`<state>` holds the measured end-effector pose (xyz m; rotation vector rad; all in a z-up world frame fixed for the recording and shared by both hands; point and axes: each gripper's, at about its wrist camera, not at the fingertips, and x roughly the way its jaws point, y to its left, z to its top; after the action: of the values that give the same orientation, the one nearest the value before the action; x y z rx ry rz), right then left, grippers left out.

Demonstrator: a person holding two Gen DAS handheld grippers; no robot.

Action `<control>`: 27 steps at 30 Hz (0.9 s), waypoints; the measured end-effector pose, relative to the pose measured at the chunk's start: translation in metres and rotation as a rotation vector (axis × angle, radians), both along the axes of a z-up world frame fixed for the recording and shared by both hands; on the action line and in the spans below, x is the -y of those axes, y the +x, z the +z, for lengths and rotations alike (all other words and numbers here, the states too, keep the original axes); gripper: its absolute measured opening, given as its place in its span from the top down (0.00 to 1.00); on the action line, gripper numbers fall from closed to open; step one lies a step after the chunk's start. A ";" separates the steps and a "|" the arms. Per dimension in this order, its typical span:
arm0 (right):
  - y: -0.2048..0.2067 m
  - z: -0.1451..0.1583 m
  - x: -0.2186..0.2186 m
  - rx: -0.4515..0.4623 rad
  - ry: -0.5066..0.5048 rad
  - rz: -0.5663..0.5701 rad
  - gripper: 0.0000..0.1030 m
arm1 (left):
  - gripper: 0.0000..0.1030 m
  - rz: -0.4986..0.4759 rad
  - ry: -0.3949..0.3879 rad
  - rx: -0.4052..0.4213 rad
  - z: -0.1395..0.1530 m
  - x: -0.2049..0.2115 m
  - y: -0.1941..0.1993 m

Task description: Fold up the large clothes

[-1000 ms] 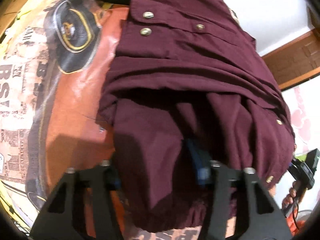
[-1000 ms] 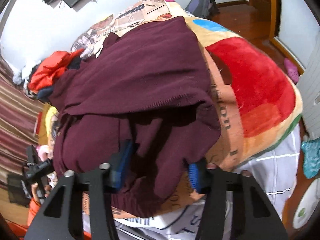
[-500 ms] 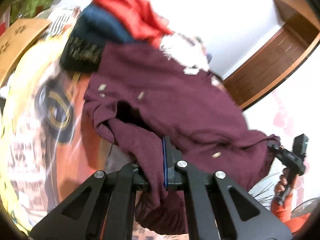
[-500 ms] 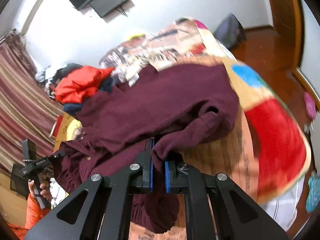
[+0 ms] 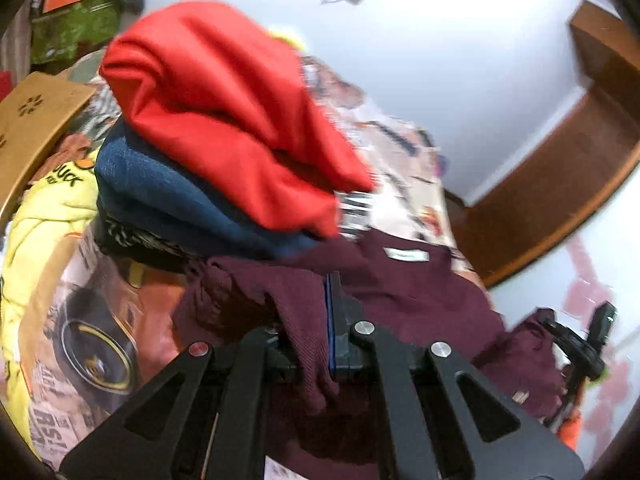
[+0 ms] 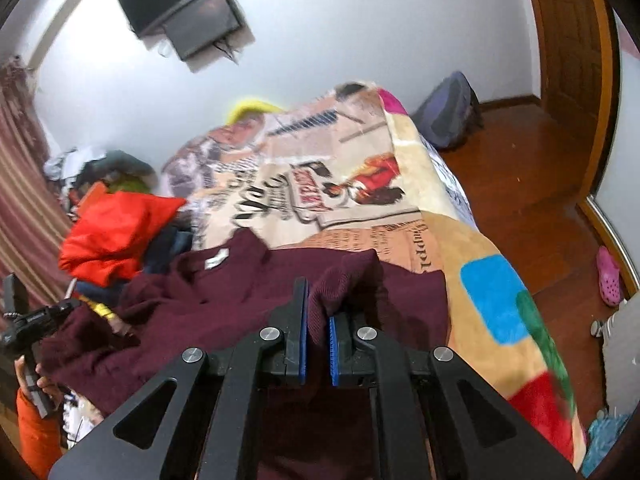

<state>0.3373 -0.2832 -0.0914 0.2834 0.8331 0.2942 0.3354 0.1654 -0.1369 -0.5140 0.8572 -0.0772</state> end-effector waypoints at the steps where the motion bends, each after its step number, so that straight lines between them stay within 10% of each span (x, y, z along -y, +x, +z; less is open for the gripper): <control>1: 0.008 -0.005 0.000 -0.013 -0.012 -0.007 0.93 | 0.96 0.018 0.017 -0.022 -0.011 -0.005 0.009; 9: 0.054 -0.053 0.002 -0.157 -0.065 -0.035 0.93 | 0.93 -0.026 0.223 -0.154 -0.057 0.012 0.038; 18: 0.039 -0.021 -0.003 -0.101 -0.131 0.000 0.85 | 0.49 -0.150 0.333 -0.135 -0.022 0.039 0.020; 23: 0.025 0.006 -0.008 -0.045 -0.208 -0.029 0.46 | 0.19 -0.133 0.367 -0.073 0.005 0.043 -0.004; 27: 0.000 0.030 -0.014 0.049 -0.234 -0.012 0.36 | 0.13 -0.124 0.436 0.011 0.029 0.051 -0.025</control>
<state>0.3369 -0.2695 -0.0612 0.0621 0.8085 0.1893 0.3105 0.1141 -0.1074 -0.0521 0.8646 -0.0050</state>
